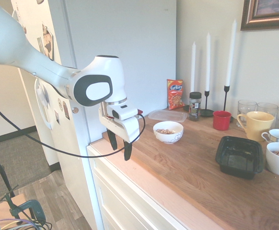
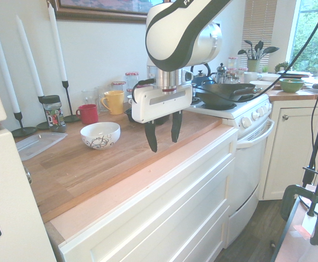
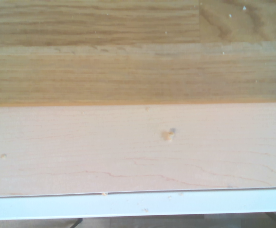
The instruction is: Pour the cereal into the box
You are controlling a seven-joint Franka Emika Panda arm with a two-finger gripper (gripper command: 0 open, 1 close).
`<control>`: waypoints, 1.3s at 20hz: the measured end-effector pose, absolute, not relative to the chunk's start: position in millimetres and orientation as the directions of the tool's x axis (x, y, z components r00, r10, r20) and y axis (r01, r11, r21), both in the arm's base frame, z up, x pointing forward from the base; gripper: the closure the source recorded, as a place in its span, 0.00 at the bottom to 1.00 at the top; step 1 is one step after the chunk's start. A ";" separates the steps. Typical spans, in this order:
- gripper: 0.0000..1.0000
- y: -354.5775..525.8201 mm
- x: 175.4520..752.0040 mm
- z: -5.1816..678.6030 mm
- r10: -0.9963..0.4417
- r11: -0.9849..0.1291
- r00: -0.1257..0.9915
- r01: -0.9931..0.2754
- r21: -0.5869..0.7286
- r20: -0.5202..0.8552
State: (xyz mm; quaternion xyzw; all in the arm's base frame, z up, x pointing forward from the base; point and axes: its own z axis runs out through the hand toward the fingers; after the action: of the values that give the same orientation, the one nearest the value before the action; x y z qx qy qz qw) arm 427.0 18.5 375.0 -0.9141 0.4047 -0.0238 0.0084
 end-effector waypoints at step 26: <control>0.00 176.1 652.7 370.2 -0.471 -0.773 0.769 -0.596 0.218 0.431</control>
State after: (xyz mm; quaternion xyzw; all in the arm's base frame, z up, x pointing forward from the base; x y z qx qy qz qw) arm 652.7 176.1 370.2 -0.9244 0.2884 -0.1791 -0.1739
